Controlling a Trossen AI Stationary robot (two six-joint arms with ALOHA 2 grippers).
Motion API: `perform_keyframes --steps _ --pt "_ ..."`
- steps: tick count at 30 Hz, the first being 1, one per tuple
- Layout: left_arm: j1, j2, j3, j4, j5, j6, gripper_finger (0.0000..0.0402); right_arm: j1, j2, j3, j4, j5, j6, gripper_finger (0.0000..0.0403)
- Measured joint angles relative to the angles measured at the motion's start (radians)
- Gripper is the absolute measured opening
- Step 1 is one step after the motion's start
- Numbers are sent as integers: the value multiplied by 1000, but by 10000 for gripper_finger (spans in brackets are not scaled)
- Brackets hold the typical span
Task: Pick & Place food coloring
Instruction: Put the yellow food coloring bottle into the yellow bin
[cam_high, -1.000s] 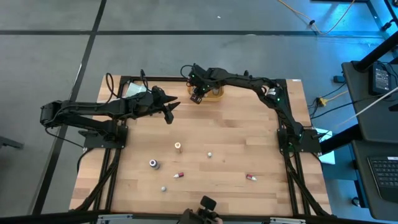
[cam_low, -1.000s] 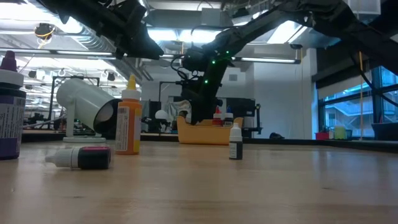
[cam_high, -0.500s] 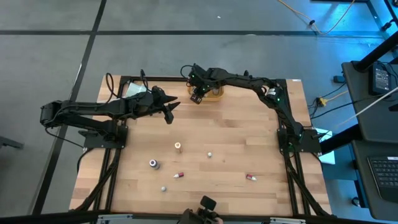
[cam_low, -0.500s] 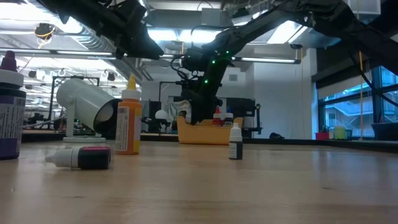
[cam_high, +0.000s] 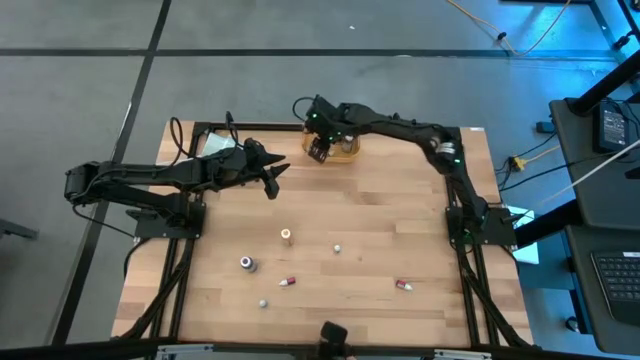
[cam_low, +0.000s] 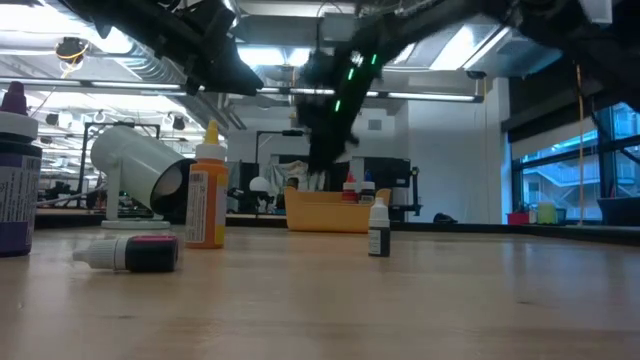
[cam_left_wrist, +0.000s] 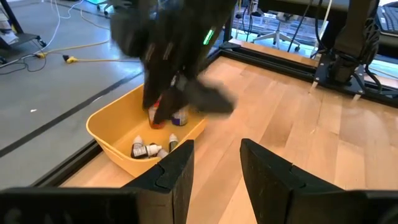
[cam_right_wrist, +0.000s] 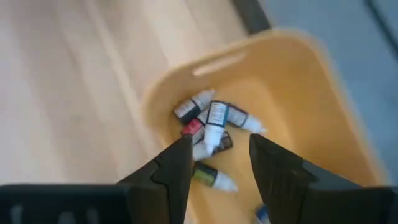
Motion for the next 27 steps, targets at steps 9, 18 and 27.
perform_keyframes --steps 9,18,27 --pt "-1 0 0 6 39 -1 127 153 -301 -121 -95 -13 -52 160" --pt "-1 0 0 32 216 -20 127 270 -711 -781 396 -13 -17 163" --pt "-4 0 0 169 355 20 128 292 -889 -1074 648 -4 165 163"
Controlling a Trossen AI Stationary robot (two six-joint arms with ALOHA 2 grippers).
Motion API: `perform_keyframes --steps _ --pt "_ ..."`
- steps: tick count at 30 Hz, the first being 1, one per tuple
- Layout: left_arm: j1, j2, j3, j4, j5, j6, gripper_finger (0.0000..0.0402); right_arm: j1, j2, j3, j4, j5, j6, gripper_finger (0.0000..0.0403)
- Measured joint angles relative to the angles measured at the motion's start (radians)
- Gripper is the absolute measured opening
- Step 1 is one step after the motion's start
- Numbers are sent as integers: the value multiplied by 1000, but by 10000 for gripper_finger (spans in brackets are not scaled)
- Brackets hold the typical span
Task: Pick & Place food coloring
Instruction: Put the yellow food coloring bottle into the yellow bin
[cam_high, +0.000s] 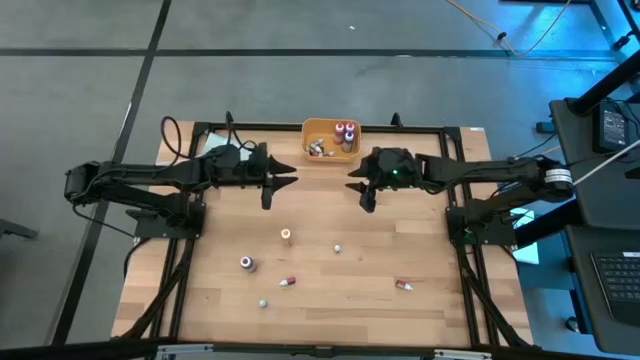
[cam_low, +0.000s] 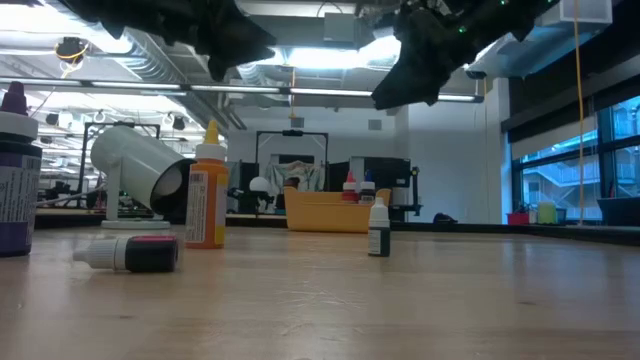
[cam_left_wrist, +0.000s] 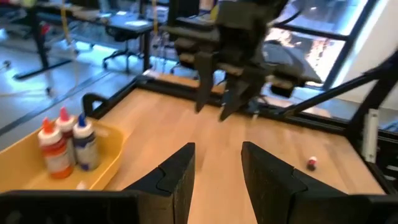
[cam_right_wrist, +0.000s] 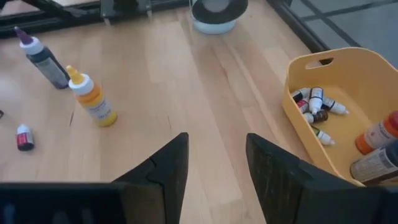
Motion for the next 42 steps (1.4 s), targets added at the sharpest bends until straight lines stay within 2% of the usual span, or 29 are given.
perform_keyframes --steps 4,10,17,27,32,36,42 --pt "-20 0 0 49 7 13 146 0 -6 -21 22 0 3 163" --pt "-68 0 0 78 -7 16 203 -1 3 -22 33 3 -3 163" --pt "-85 0 0 77 -18 13 252 -3 3 -22 40 66 -3 163" --pt "-92 0 0 71 -2 -79 252 -3 3 -22 40 64 -5 163" --pt "-157 0 0 -16 59 37 251 -3 3 -22 39 64 -18 163" --pt "-244 21 0 -89 13 73 251 -3 3 -22 37 64 -27 163" --pt "-346 95 0 -154 -154 76 251 -3 3 -22 37 63 -28 163"
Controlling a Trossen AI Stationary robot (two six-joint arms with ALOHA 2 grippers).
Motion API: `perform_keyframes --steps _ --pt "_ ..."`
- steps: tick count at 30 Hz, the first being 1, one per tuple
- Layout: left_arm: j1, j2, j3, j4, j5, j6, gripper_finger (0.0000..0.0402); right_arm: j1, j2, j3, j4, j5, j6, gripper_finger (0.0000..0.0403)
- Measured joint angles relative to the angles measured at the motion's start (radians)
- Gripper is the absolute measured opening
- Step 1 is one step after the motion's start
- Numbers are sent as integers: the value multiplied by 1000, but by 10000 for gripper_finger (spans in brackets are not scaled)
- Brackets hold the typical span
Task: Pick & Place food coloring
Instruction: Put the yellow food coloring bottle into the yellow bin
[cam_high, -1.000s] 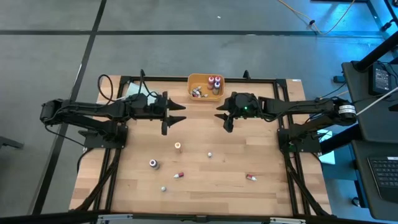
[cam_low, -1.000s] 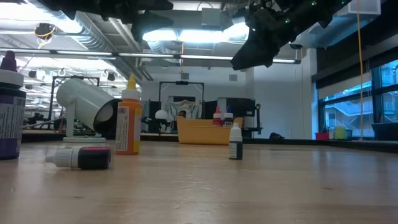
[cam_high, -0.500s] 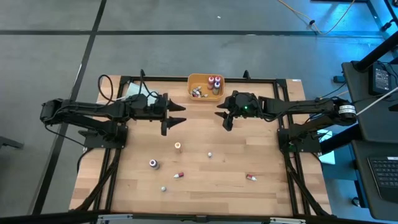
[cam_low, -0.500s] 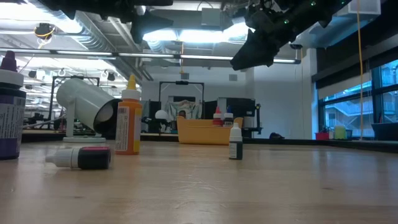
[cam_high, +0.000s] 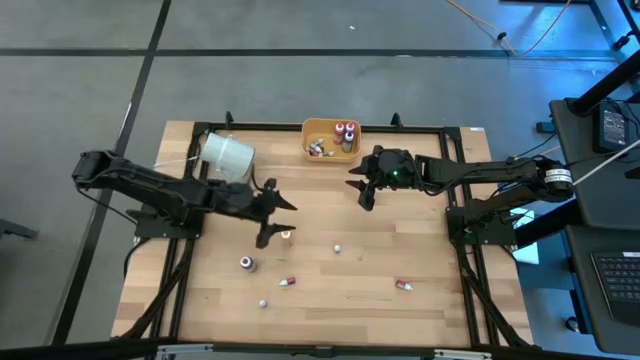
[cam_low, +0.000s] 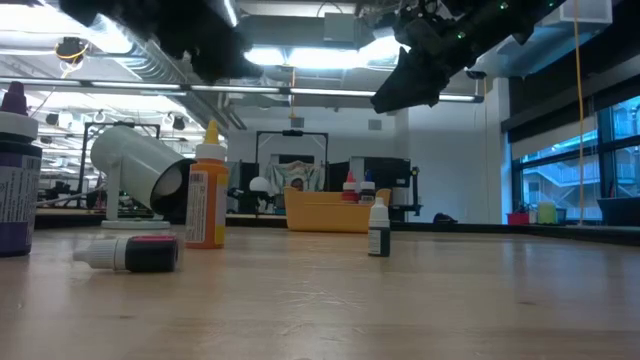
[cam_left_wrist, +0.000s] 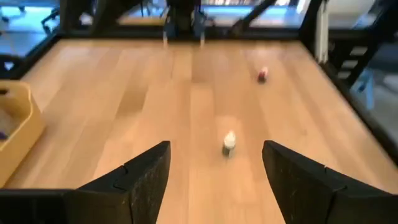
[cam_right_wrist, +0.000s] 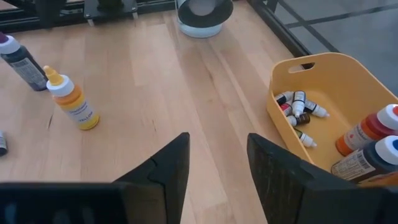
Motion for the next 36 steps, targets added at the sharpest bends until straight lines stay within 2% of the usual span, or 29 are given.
perform_keyframes --steps 8,14,30,36 --pt "-65 96 0 -115 -30 -35 251 0 0 0 -3 0 1 163" --pt "-85 168 0 -123 -74 -35 251 0 0 0 -4 -1 1 163" --pt "-106 337 0 -138 -78 -98 251 0 0 0 -34 -1 2 163" --pt "-109 375 0 -139 -138 -98 251 0 0 0 -34 -1 2 163"
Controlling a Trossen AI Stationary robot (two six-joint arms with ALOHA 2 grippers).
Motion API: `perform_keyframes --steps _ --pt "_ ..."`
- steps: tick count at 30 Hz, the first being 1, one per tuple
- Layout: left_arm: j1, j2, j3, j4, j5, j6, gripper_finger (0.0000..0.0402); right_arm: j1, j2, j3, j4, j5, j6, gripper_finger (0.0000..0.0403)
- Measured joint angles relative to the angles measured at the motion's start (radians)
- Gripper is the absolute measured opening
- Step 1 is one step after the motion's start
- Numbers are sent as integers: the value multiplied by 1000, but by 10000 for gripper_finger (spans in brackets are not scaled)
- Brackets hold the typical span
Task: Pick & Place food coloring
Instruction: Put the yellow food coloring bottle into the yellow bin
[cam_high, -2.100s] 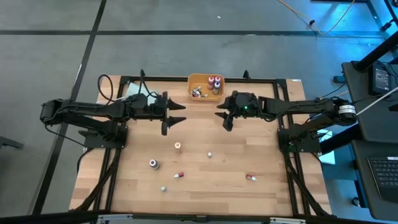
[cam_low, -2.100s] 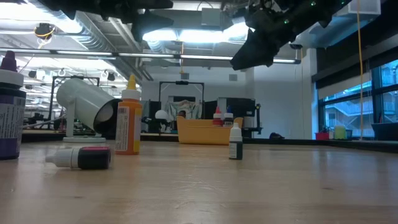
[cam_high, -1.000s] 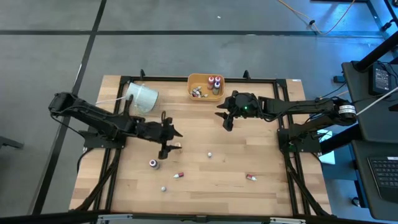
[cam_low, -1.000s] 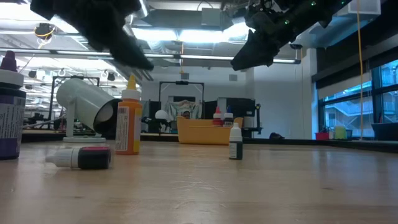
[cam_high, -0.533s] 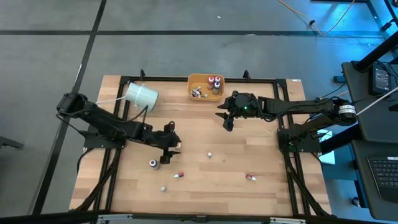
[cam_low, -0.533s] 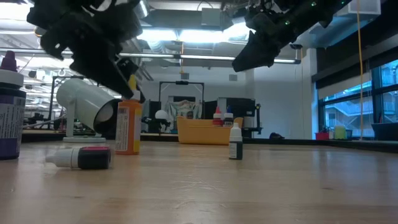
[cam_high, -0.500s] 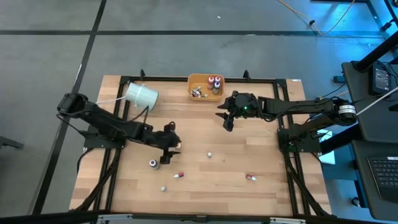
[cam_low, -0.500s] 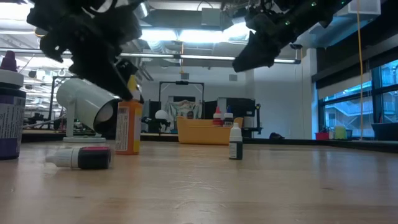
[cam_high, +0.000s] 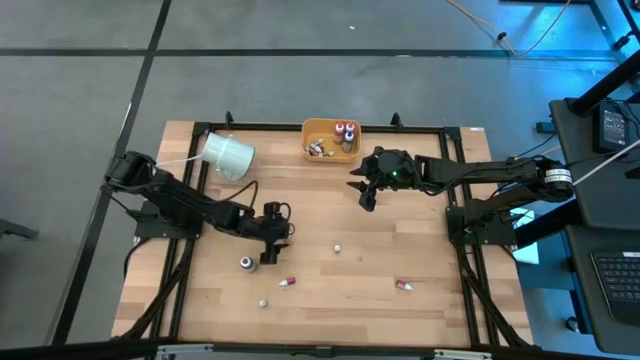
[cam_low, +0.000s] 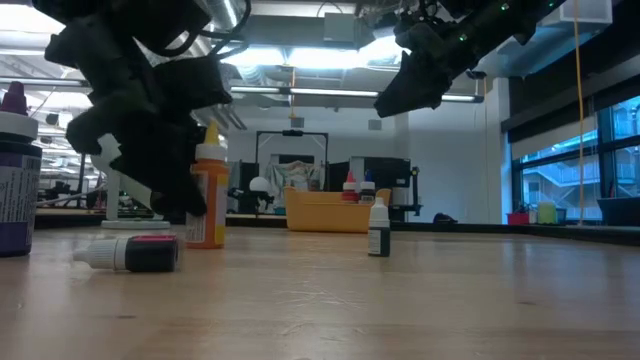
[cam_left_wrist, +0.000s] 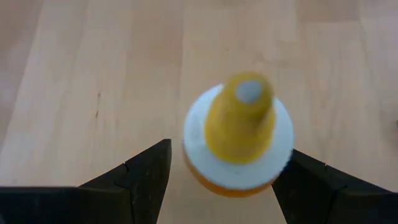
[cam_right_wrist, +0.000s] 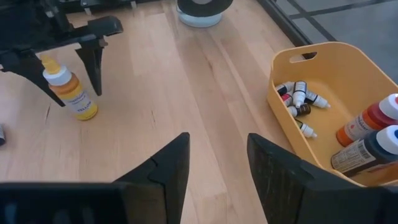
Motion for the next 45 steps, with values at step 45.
perform_keyframes --steps 45 --pt "290 -3 305 148 230 74 102 0 1 38 102 -280 -17 204"
